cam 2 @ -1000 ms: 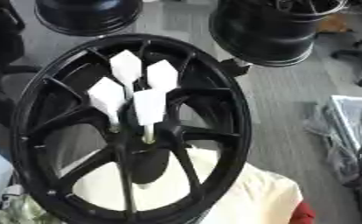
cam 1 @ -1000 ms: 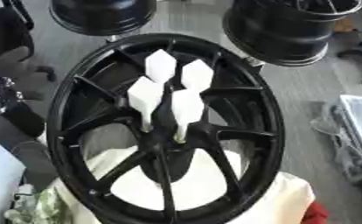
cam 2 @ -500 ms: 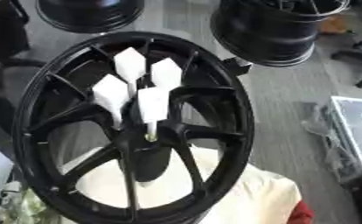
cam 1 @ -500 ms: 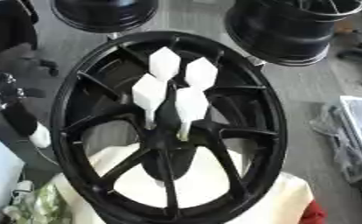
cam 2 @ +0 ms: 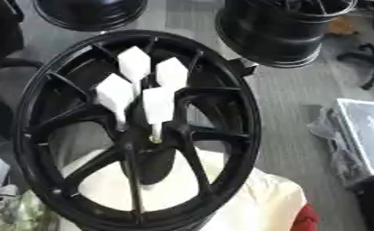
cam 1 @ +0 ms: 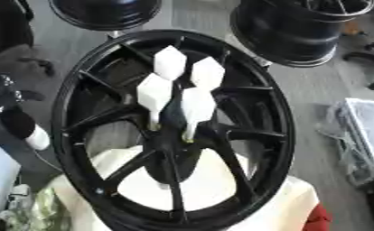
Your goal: Pull the pin out of the wheel hub.
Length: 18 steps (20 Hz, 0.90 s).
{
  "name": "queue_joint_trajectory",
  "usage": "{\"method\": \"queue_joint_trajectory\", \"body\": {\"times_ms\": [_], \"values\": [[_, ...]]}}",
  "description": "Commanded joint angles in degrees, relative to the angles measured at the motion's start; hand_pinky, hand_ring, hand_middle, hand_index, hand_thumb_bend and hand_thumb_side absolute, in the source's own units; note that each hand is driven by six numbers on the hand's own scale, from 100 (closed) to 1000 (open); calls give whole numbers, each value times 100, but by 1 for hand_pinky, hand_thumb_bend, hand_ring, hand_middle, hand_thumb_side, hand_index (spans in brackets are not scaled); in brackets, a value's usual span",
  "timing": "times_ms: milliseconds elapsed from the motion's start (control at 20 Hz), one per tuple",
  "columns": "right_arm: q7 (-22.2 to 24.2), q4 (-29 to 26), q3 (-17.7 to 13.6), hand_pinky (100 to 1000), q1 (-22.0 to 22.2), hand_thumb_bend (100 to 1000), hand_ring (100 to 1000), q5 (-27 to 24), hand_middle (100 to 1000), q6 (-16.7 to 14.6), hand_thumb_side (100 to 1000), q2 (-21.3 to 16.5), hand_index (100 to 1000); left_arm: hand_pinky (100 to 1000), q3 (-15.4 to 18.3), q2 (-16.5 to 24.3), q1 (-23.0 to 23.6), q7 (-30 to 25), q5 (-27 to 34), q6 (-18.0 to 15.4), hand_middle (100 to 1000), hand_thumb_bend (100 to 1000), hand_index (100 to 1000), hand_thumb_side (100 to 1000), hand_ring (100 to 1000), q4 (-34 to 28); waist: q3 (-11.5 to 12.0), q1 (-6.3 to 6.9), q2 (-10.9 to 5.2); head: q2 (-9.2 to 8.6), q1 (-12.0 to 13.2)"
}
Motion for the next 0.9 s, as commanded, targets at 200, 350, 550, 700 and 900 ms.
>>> {"method": "queue_joint_trajectory", "body": {"times_ms": [200,350,550,700,900], "values": [[1148,-74,576,887,-604,100,794,850,775,-533,100,-579,843,763,-35,140,-42,-65,-31,-4,1000,100,816,794,1000,-96,27,2,-190,59,-143],[1640,-162,846,907,-1008,100,817,1278,797,-674,141,-454,851,763,-65,138,-51,-92,-32,-8,1000,100,816,793,1000,-105,27,14,-187,69,-227],[2201,-144,1181,913,-1489,100,827,1584,807,-800,166,-242,854,764,-61,137,-82,-88,40,-14,1000,100,816,784,1000,-128,-5,46,-184,88,-300],[2478,-123,1380,913,-1766,100,831,1668,811,-891,176,-102,856,764,-61,141,-128,-77,150,11,1000,100,816,777,1000,-178,-13,75,-167,70,-318],[2867,-128,1679,916,-2058,100,839,1712,818,-1022,212,7,859,764,-90,210,-204,-97,321,38,1000,100,816,765,1000,-315,-30,104,-111,18,-281]]}}
